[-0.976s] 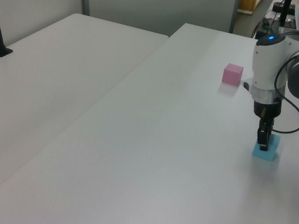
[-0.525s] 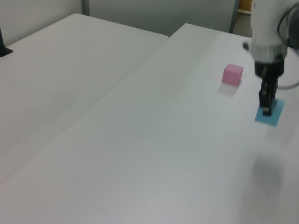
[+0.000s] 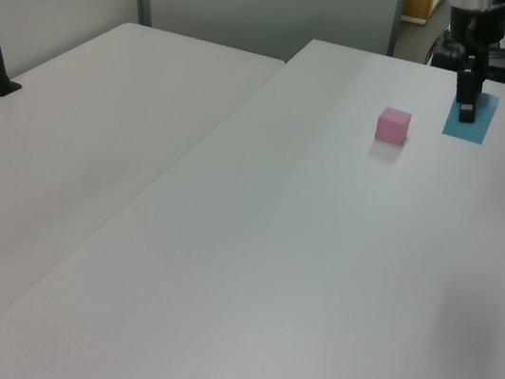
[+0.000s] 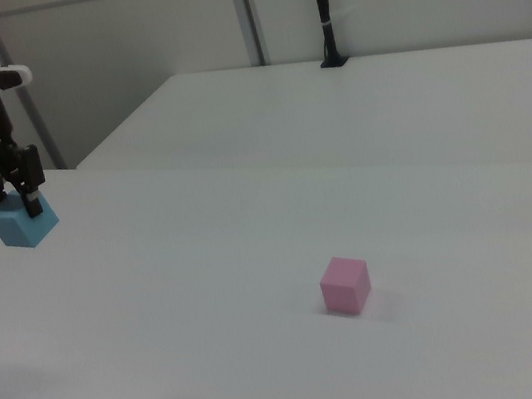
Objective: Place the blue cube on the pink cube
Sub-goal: 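Lift the light-blue cube off the table, then carry the light-blue cube over the pink cube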
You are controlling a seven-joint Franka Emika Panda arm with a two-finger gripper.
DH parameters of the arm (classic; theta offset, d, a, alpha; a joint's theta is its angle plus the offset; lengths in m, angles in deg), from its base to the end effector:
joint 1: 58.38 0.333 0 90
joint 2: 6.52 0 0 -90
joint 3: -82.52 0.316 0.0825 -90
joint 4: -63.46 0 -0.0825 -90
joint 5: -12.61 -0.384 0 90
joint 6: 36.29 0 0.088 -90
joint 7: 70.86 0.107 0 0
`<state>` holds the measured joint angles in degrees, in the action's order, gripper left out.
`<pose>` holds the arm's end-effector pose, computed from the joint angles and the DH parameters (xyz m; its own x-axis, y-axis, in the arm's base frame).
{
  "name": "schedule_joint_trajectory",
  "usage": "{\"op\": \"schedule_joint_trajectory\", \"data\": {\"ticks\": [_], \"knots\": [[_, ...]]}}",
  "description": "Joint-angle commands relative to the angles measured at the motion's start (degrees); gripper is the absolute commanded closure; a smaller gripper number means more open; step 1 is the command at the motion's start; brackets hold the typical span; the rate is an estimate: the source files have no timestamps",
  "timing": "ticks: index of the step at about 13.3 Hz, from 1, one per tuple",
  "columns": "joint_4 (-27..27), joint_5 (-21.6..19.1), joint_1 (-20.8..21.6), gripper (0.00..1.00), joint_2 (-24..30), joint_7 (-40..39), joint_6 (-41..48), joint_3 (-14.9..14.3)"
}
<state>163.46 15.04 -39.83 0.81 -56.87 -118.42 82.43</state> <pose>0.4720 0.1522 0.6003 0.9836 0.0678 -0.1672 0.0829 -0.9929 0.0851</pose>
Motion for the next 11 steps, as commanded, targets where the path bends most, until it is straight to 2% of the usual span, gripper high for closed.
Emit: {"op": "schedule_joint_trajectory", "data": {"ticks": [1,5,7,9,11], "knots": [[-3.0,-0.5,-1.1,0.65,-2.6,-6.3,1.2,-1.5],[-9.2,-0.5,-8.9,0.64,-7.4,-17.9,0.9,-4.7],[-12.5,-0.6,-12.0,0.64,-11.5,-23.1,-0.6,-8.3],[-14.3,-0.4,-14.6,0.64,-15.0,-29.2,-3.7,-11.4],[-14.2,-0.1,-17.7,0.64,-16.3,-32.7,-7.1,-12.8]]}}
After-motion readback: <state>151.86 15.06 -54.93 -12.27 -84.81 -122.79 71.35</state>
